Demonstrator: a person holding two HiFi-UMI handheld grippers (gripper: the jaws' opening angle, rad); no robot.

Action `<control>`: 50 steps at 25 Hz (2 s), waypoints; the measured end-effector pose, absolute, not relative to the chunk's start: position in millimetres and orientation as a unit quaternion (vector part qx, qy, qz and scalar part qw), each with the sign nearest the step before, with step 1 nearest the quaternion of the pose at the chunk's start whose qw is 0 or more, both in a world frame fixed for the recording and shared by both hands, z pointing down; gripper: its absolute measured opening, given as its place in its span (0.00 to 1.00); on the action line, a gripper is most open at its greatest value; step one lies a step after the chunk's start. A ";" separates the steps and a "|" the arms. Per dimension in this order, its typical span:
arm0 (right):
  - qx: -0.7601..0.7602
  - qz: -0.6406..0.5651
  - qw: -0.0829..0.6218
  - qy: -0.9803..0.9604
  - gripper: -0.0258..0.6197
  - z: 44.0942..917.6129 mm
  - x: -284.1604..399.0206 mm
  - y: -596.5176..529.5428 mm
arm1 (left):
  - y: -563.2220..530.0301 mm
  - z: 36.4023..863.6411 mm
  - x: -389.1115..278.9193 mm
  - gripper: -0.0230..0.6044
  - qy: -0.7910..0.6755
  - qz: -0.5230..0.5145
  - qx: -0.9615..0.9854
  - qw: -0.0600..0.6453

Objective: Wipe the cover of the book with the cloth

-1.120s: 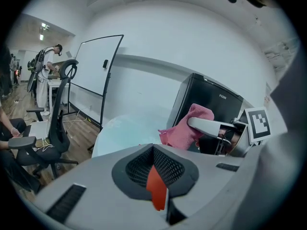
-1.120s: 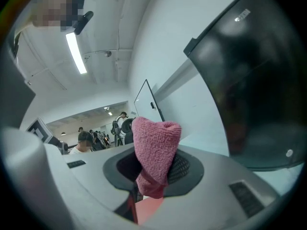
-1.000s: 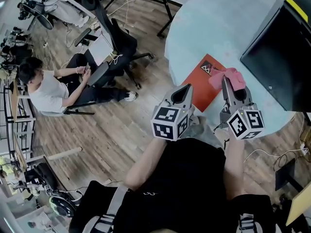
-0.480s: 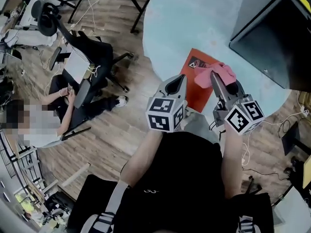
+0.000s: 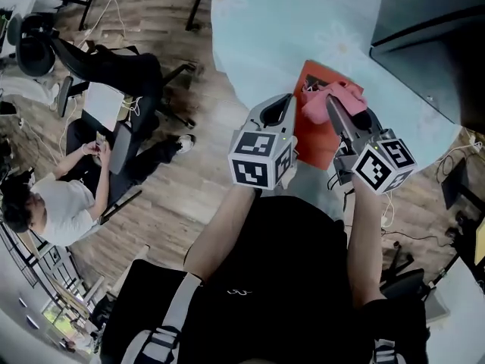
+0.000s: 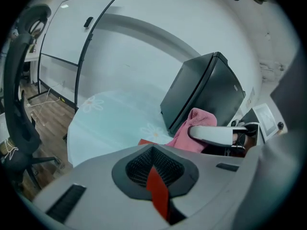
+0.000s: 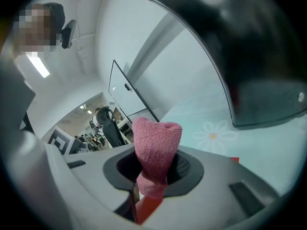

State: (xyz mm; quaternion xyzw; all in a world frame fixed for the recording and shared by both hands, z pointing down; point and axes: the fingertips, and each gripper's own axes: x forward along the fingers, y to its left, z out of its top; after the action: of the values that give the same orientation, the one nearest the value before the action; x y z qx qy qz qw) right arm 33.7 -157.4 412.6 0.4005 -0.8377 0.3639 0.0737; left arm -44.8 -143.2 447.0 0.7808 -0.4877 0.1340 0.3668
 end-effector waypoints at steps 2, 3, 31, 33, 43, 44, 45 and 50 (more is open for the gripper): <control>0.404 0.372 0.086 -0.832 0.20 421.5 31.7 -159.7 | -145.6 458.9 -43.7 0.06 -0.478 0.139 0.780 0.379; 0.405 0.376 0.092 -0.828 0.20 425.5 31.1 -160.7 | -146.6 464.4 -43.2 0.06 -0.474 0.142 0.779 0.385; 0.425 0.388 0.201 -0.792 0.20 518.5 -7.1 -220.4 | -176.8 514.9 -59.8 0.06 -0.447 0.162 0.773 0.420; 0.430 0.382 0.207 -0.792 0.20 520.6 -4.9 -221.6 | -175.4 514.7 -59.0 0.06 -0.446 0.164 0.774 0.419; 0.446 0.371 0.203 -0.789 0.20 523.6 9.7 -219.0 | -171.4 513.8 -43.7 0.06 -0.432 0.174 0.782 0.413; 0.449 0.371 0.202 -0.788 0.20 523.2 12.6 -219.0 | -171.2 513.7 -41.2 0.06 -0.430 0.175 0.783 0.413; 0.452 0.370 0.201 -0.786 0.20 523.0 15.7 -218.8 | -170.7 513.5 -38.7 0.06 -0.427 0.177 0.785 0.413; 0.468 0.371 0.196 -0.778 0.20 522.0 30.5 -214.4 | -166.7 513.1 -30.2 0.06 -0.415 0.183 0.792 0.409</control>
State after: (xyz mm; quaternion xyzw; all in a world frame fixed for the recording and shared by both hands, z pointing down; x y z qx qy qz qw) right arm 30.5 -214.4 522.0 0.4679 -0.7778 0.3710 0.1959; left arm -30.2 -166.7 513.1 0.7915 -0.4152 0.1830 0.4094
